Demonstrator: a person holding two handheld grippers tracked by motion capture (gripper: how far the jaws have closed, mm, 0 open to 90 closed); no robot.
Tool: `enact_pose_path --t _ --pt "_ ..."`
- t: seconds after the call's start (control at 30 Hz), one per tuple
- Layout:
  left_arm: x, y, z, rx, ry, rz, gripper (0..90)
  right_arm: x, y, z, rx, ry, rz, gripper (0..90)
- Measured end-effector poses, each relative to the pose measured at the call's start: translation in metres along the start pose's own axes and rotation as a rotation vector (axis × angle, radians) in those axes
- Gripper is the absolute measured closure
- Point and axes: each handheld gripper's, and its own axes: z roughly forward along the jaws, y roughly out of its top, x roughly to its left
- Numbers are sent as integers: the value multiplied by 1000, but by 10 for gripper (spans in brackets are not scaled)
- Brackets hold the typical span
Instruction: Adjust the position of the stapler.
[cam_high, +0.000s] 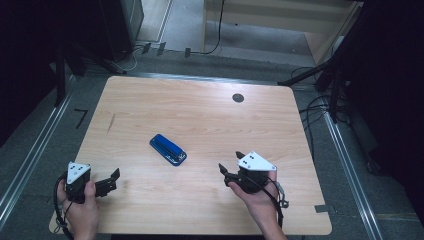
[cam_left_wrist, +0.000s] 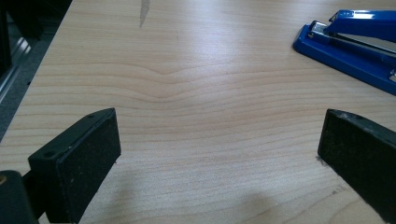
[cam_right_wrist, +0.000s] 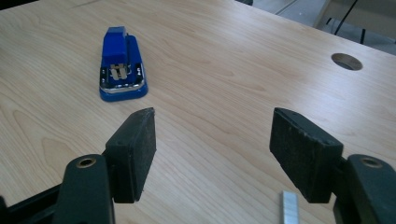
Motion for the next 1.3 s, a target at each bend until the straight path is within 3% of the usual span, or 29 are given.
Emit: enact_pose_path --t 0.3,0.4,0.53,0.73,0.93,1.3 --pt "1 1 2 10 -17 -7 0 18 11 27 47 68 -4 391" --pt "0 1 2 22 -17 10 0 24 16 36 50 99 4 427" --pt "-2 1 2 25 -15 28 0 33 19 47 55 74 13 512" --pt "-2 1 3 35 -19 36 0 43 24 58 58 99 1 533" --pt "-3 2 4 44 -22 42 0 56 31 78 62 156 -15 534" --pt "-3 2 4 47 -26 44 0 66 36 113 87 183 -25 498"
